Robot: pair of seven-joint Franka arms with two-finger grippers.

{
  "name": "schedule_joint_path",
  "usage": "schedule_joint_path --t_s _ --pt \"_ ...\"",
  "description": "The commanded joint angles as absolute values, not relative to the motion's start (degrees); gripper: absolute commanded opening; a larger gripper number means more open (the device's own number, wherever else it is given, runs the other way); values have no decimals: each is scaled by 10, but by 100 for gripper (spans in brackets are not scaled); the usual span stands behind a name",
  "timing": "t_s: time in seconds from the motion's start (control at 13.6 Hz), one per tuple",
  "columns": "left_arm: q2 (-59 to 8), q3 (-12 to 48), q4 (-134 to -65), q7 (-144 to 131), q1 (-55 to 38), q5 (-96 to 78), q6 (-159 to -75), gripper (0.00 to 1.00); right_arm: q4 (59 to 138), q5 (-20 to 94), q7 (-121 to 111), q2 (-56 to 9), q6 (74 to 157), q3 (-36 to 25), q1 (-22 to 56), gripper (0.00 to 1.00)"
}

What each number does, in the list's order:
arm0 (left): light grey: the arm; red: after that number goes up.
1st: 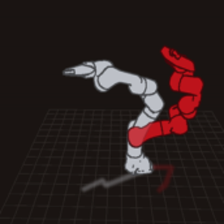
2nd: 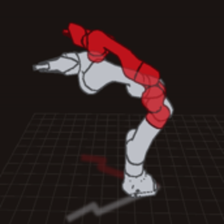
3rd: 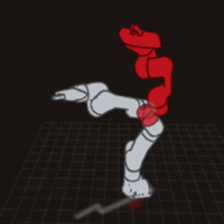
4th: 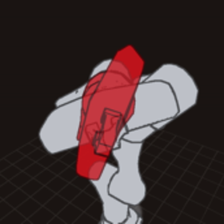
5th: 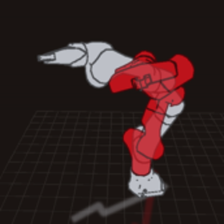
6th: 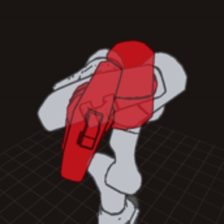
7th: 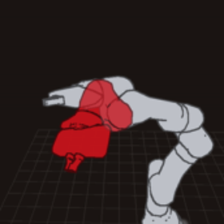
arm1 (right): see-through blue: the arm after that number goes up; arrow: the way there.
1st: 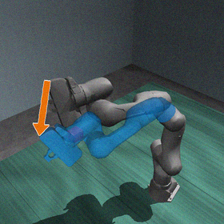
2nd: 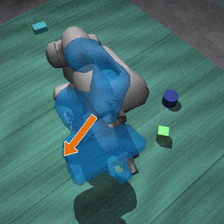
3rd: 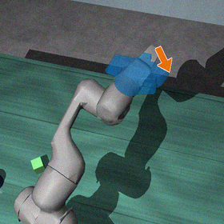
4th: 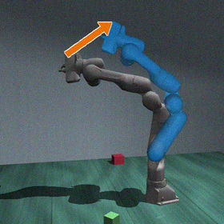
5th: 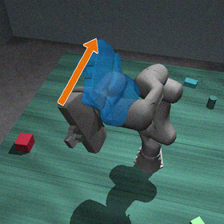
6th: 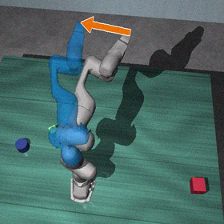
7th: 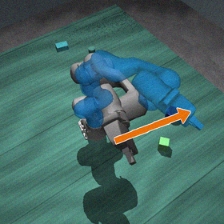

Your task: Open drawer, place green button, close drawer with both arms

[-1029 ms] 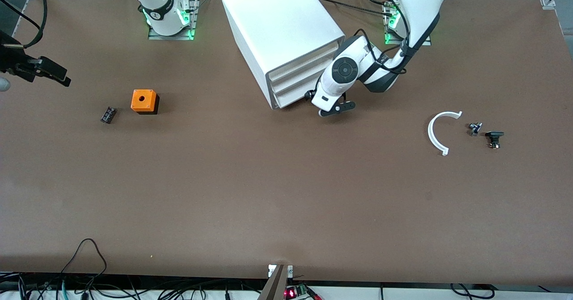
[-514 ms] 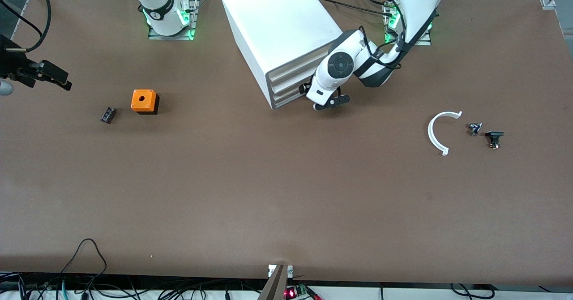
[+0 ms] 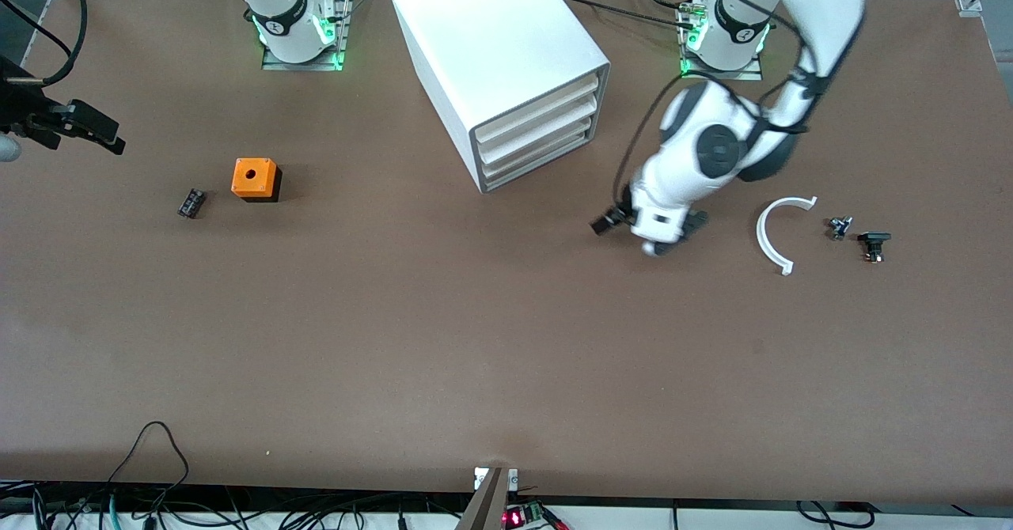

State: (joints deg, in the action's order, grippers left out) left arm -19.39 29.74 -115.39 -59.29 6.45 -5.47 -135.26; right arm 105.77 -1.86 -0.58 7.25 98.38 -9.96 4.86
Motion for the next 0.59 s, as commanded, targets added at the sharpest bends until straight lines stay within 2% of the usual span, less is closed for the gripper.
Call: schedule_joint_path --t_s 0.0,0.22,0.51 --pt "-148 291 -1115 -565 108 -62 -1303 100 1162 -18 -4 161 1038 -100 50 100" --pt "-119 231 -1045 -424 115 -67 -1191 100 1128 -18 -5 154 990 -103 50 100" --pt "-82 160 -947 -252 115 -65 -1022 100 1037 -16 -7 89 932 -100 51 100"
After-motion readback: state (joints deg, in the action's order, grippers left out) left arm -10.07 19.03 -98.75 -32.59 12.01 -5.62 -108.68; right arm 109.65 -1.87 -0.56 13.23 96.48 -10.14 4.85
